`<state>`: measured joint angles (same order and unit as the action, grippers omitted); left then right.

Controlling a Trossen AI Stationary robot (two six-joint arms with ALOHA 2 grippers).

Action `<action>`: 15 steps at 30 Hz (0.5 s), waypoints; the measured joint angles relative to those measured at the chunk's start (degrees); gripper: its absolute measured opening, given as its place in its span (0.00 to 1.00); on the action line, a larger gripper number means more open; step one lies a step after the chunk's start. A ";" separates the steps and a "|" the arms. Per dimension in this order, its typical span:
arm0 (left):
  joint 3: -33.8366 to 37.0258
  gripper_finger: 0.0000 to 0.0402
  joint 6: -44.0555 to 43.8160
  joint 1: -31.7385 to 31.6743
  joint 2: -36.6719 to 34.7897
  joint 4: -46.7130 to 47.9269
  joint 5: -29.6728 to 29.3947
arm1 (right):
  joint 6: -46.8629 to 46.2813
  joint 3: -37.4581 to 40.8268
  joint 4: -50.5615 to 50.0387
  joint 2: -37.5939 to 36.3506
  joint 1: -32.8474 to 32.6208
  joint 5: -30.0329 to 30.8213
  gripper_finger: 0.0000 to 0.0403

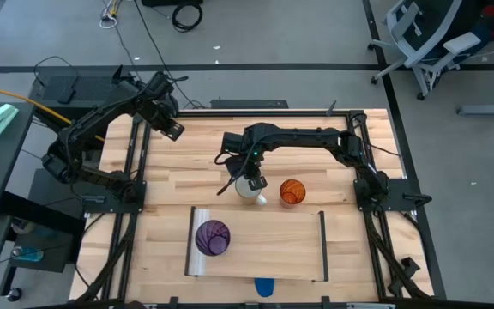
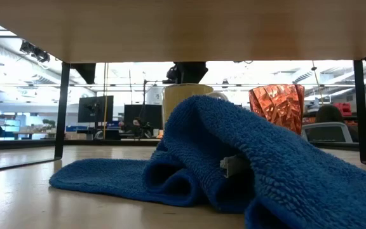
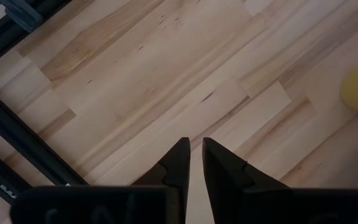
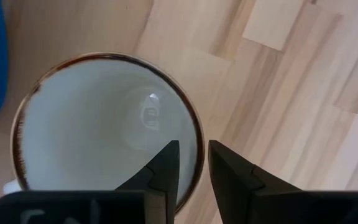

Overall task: Stack small to large cups/mugs on shelf
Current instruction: Put the yellow mug on the shelf

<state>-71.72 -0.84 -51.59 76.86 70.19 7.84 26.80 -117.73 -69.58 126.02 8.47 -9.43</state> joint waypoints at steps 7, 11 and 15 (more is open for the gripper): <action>0.00 0.13 -0.39 0.00 0.00 0.00 0.00 | -0.01 0.02 0.44 0.00 0.13 0.48 0.23; 0.00 0.12 -0.44 0.00 0.00 0.00 0.00 | 0.03 0.02 0.64 0.00 0.17 0.48 0.23; 0.00 0.13 -0.44 0.00 0.00 0.00 0.00 | -0.54 0.02 0.77 0.00 0.48 0.48 0.23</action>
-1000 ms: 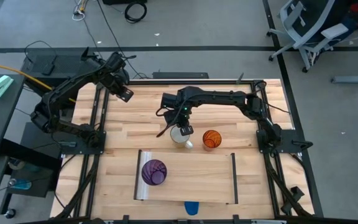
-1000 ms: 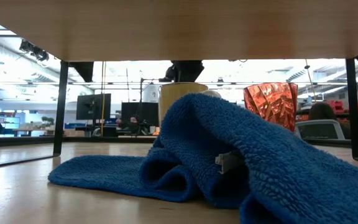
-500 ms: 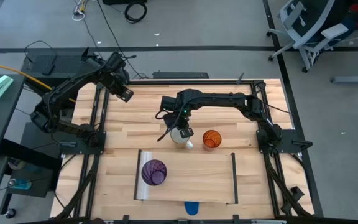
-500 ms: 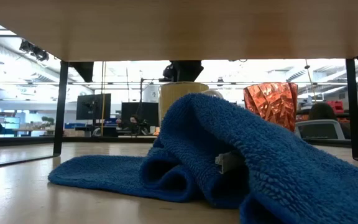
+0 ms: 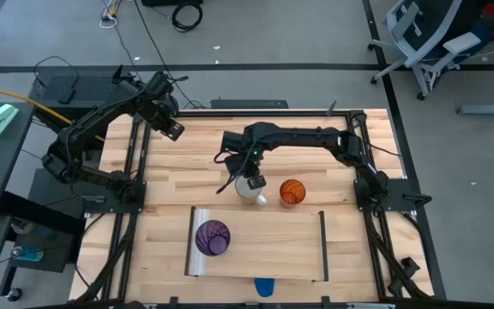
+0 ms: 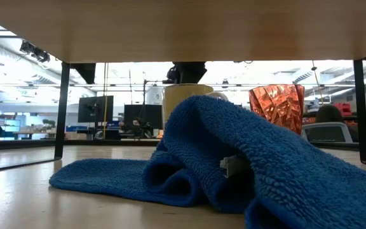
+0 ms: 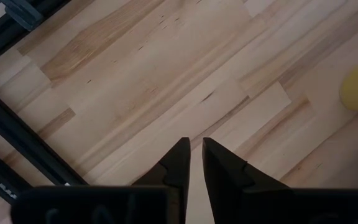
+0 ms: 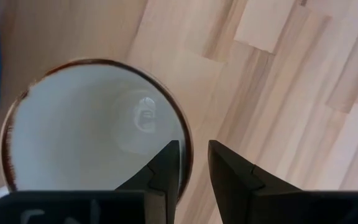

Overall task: Stack small to large cups/mugs on shelf
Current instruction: Put the yellow mug on the shelf

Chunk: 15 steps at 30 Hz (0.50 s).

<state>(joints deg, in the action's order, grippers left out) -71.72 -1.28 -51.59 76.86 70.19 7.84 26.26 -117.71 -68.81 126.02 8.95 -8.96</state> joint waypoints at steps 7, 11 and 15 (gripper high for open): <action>0.00 0.13 -0.01 0.00 0.00 0.00 0.00 | -0.59 0.02 -0.40 0.00 0.36 -0.02 0.23; 0.00 0.13 -0.02 0.00 0.00 0.00 0.00 | -0.59 0.30 -1.00 0.00 0.35 -0.02 0.23; 0.00 0.13 -0.02 0.00 0.00 0.01 0.00 | -1.21 2.05 0.17 0.02 0.35 -0.04 0.23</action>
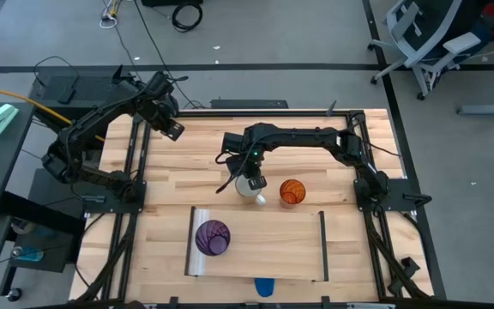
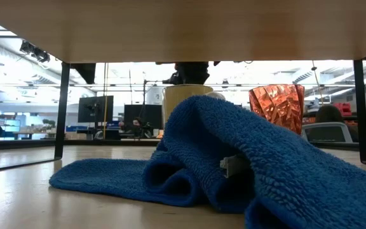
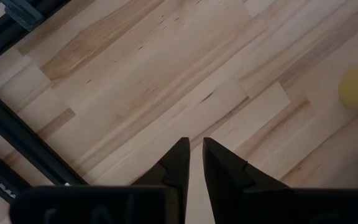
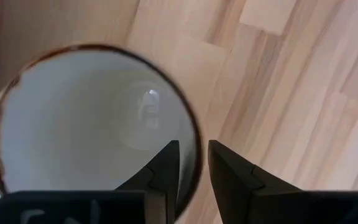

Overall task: Stack small to large cups/mugs on shelf
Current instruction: Put the yellow mug on the shelf

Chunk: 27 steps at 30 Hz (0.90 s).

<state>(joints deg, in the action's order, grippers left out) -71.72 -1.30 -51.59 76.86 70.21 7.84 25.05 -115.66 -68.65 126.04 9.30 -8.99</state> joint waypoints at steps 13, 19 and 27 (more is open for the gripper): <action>0.00 0.12 -0.02 0.02 0.00 -0.10 0.00 | -1.28 1.01 1.24 -0.04 0.02 0.04 0.23; 0.00 0.14 -0.02 0.00 0.00 -0.15 0.00 | -1.28 1.01 1.14 -0.02 0.02 0.04 0.23; 0.00 0.11 -0.02 0.00 0.00 -0.23 0.00 | -1.22 1.01 1.16 -0.02 0.04 0.02 0.19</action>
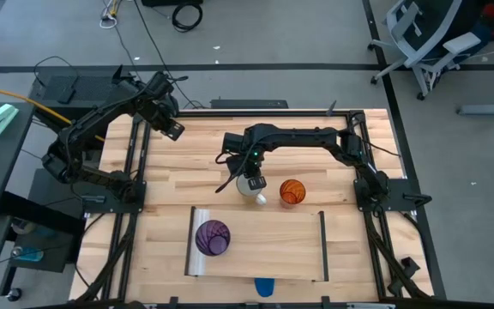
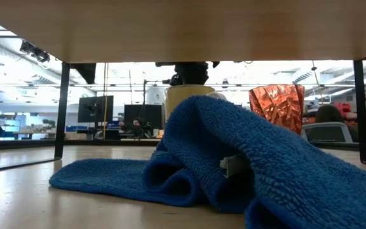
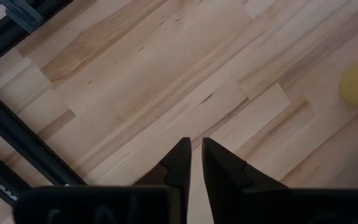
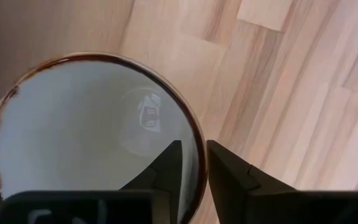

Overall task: Stack small to large cups/mugs on shelf
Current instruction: Put the yellow mug on the shelf

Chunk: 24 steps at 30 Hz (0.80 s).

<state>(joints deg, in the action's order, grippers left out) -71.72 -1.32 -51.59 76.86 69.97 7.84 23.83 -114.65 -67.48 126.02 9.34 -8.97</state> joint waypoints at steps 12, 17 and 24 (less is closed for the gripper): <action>-0.02 0.10 0.00 0.00 0.00 -1.59 0.00 | -1.41 -0.09 0.00 -0.02 0.37 0.09 0.04; -0.02 0.09 0.00 0.02 0.00 -2.05 -0.02 | -3.55 -0.09 0.07 -0.05 1.24 1.29 0.04; -0.02 0.10 -0.01 0.00 0.00 -2.32 -0.02 | -10.24 -1.81 -1.16 -0.91 2.80 4.86 0.04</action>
<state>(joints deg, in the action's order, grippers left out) -71.75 -1.33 -51.59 76.86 67.66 7.81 13.59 -116.46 -68.65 125.11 12.14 -4.12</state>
